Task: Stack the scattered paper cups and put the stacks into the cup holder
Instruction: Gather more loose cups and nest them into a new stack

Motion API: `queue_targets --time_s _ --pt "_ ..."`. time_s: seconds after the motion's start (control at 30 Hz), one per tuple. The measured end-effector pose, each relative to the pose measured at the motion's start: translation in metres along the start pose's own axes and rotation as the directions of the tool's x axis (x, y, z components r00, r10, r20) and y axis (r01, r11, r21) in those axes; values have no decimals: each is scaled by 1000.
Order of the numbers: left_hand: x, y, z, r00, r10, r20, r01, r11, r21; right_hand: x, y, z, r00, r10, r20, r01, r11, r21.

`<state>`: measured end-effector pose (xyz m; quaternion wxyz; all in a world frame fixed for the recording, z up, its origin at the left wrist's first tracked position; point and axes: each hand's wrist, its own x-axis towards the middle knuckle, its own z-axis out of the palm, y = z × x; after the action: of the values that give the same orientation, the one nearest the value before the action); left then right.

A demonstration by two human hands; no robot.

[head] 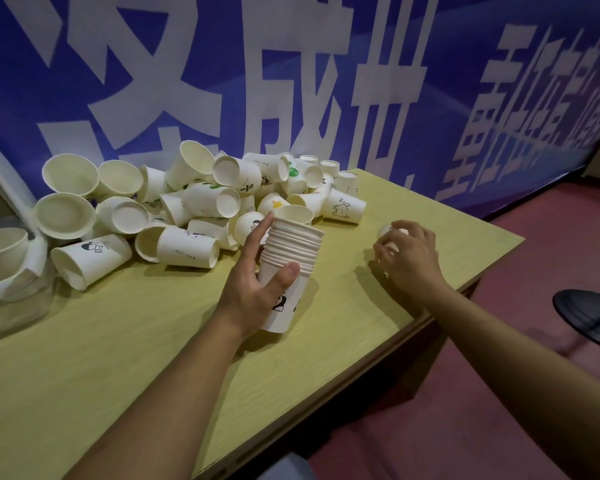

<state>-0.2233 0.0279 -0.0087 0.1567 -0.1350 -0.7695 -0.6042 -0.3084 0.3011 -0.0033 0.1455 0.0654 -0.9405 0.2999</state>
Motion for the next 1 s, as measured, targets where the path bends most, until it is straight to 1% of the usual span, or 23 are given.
queue_targets --time_s 0.07,0.1,0.13,0.2,0.27,0.3,0.37,0.4,0.43,0.5,0.57,0.6,0.63,0.7,0.8,0.9,0.93,1.0 --pt "0 0 0 1000 2 3 -2 1000 -2 3 -1 -3 1000 26 11 -26 996 83" --pt "0 0 0 1000 2 5 -2 1000 -4 5 -2 -4 998 61 25 -64 992 106" --pt "0 1 0 1000 2 6 -2 1000 -6 9 -4 -7 993 107 59 -114 986 123" --pt "-1 2 0 1000 2 10 -2 1000 -7 18 -6 -13 964 190 188 -219 965 146" --pt "-2 3 0 1000 1 14 -1 1000 -7 29 -7 -22 914 225 337 -272 957 99" --pt "-2 3 0 1000 0 15 0 1000 -6 33 -8 -26 889 225 399 -270 961 61" --pt "-2 3 0 1000 1 20 -1 1000 1 41 -13 -32 859 215 465 -244 970 2" --pt "-2 3 0 1000 1 26 -1 1000 3 43 -17 -35 859 203 470 -234 972 8" --pt "-2 4 0 999 1 34 -1 1000 2 44 -23 -37 875 178 451 -228 972 59" --pt "-2 4 1 999 8 50 -8 1000 4 40 -39 -40 935 97 341 -203 935 290" --pt "-3 3 1 997 12 70 -13 1000 18 28 -59 -40 982 1 190 -109 824 557" --pt "-3 3 1 997 11 80 -12 1000 21 20 -70 -39 992 -41 122 -48 766 641" --pt "-3 2 2 996 11 88 -13 1000 21 12 -81 -37 994 -81 68 11 723 691" --pt "-3 2 2 995 17 95 -20 999 28 -4 -100 -30 988 -154 6 100 670 735" --pt "-4 2 2 996 25 86 -30 998 58 -23 -114 -10 973 -229 -21 172 662 729" --pt "-3 0 1 999 23 44 -27 997 79 -33 -118 9 983 -181 -43 151 644 750" --pt "-3 0 0 1000 26 16 -27 997 71 -34 -118 15 986 -162 -47 142 652 745" --pt "-1 -3 -3 998 40 -56 -38 999 31 -36 -116 25 986 -162 -45 147 701 698"
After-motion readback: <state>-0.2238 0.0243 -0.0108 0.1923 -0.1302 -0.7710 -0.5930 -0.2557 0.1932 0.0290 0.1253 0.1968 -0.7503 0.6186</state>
